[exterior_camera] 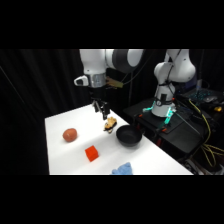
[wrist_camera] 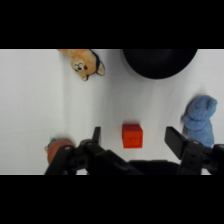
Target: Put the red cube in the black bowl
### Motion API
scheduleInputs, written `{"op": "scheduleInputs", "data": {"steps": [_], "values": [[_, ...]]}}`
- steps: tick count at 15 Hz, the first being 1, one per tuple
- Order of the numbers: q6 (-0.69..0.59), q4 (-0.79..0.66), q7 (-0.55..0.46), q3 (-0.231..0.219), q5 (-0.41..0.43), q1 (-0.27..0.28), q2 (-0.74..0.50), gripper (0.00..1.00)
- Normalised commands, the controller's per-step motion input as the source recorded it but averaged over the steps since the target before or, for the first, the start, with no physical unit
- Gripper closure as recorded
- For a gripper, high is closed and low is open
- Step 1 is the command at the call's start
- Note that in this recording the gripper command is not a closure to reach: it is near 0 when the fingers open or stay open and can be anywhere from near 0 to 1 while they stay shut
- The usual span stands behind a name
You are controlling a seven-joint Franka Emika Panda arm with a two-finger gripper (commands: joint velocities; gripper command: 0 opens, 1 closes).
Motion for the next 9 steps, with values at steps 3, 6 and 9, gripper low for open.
{"op": "scheduleInputs", "data": {"steps": [3, 6, 9], "values": [[0.09, 0.55, -0.09, 0.044, 0.045, 0.017, 0.49, 0.0], [0.12, 0.55, -0.15, 0.024, 0.079, -0.026, 0.51, 0.0], [0.09, 0.49, -0.17, 0.034, 0.145, -0.07, 0.46, 0.0]]}}
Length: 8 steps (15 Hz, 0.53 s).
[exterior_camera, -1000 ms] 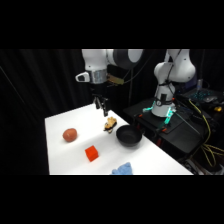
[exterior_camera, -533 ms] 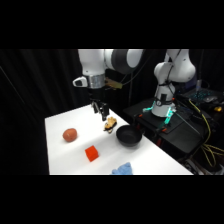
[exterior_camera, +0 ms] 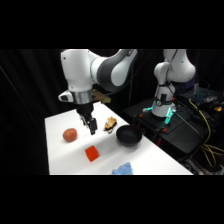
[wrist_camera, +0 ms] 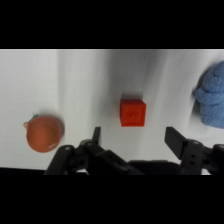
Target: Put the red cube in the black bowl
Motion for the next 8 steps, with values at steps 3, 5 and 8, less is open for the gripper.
{"op": "scheduleInputs", "data": {"steps": [3, 5, 8], "values": [[0.08, 0.34, -0.11, 0.078, 0.188, -0.054, 0.31, 0.0], [0.09, 0.23, -0.04, 0.093, 0.165, -0.004, 0.21, 0.0], [0.13, 0.17, 0.03, 0.062, 0.144, 0.021, 0.17, 0.0]]}}
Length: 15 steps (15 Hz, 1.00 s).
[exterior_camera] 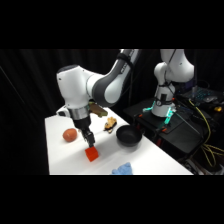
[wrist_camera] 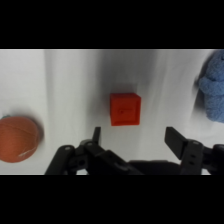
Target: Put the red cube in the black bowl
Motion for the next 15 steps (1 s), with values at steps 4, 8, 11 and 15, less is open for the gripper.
{"op": "scheduleInputs", "data": {"steps": [4, 8, 11, 15], "values": [[0.19, 0.06, 0.03, 0.015, 0.121, 0.006, 0.12, 0.0], [0.23, 0.0, -0.02, -0.003, 0.105, -0.018, 0.13, 0.0], [0.2, 0.0, -0.02, 0.018, 0.113, -0.008, 0.11, 0.0], [0.14, 0.07, -0.01, -0.003, 0.073, 0.014, 0.12, 0.31]]}}
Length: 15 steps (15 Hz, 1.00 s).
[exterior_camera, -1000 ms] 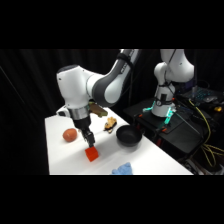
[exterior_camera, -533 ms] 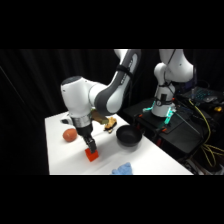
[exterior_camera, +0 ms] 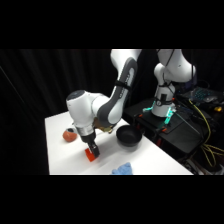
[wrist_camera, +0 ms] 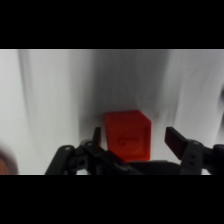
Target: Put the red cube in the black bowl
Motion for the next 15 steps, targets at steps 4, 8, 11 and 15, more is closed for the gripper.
{"op": "scheduleInputs", "data": {"steps": [4, 8, 11, 15], "values": [[0.04, 0.16, -0.02, -0.004, 0.073, 0.0, 0.1, 1.0], [-0.03, 0.14, 0.03, -0.047, 0.026, 0.039, -0.01, 1.0], [-0.27, -0.1, 0.22, -0.145, -0.072, 0.167, -0.34, 1.0], [-0.49, -0.3, 0.21, -0.12, -0.126, 0.167, -0.64, 1.0]]}}
